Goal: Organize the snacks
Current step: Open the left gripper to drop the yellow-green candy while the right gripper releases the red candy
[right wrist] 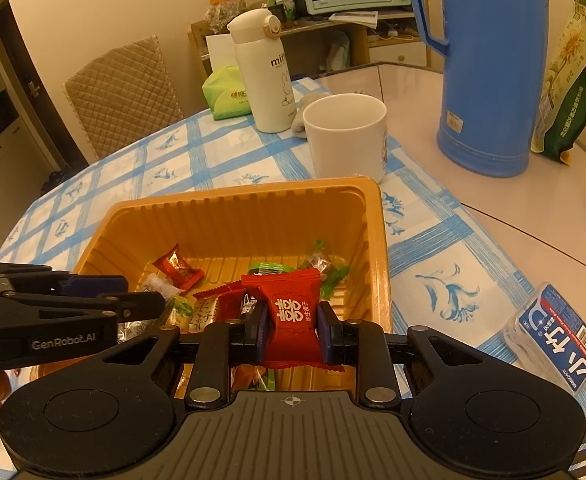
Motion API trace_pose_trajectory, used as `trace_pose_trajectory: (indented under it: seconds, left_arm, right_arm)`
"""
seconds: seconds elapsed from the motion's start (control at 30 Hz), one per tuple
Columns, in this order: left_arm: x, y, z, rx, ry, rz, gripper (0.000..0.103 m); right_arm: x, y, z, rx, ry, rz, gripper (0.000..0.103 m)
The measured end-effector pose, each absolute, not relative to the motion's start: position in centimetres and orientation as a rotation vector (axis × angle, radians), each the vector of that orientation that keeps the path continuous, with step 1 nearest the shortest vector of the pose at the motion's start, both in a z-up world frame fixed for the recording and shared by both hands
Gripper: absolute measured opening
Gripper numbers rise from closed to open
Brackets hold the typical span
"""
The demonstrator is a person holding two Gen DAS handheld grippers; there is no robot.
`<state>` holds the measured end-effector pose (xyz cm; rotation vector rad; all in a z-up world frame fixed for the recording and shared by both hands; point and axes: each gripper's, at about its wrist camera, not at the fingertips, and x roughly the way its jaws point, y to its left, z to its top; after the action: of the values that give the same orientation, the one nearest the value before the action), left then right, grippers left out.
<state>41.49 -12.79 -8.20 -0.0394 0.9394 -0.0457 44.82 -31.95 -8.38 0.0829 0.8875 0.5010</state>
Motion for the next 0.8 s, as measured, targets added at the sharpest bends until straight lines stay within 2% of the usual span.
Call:
trace_pose_trajectory:
  seconds: [0.43, 0.53, 0.6, 0.63, 0.67, 0.8]
  left_arm:
    - [40.6, -12.4, -7.4, -0.039, 0.923, -0.023, 0.049]
    - [40.3, -12.4, -7.2, -0.04, 0.919, -0.019, 0.055]
    - [40.0, -12.4, -7.1, -0.043, 0.915, -0.017, 0.058]
    - [39.9, -12.5, -7.0, -0.044, 0.914, -0.016, 0.059]
    - [39.8, -12.5, -6.9, -0.044, 0.912, -0.015, 0.061]
    - [39.1, -12.6, -6.6, -0.044, 0.905, -0.005, 0.07]
  right_arm:
    - [45.0, -32.0, -8.2, 0.103, 0.878, 0.483, 0.026]
    - [44.9, -32.1, -8.0, 0.108, 0.878, 0.483, 0.028]
    - [44.7, -32.2, -7.9, 0.109, 0.874, 0.49, 0.039]
    - [44.5, -32.3, -7.7, 0.113, 0.867, 0.493, 0.053]
    - [44.2, -32.4, -7.6, 0.116, 0.854, 0.489, 0.063]
    - [43.6, -32.4, -7.1, 0.115, 0.839, 0.502, 0.066]
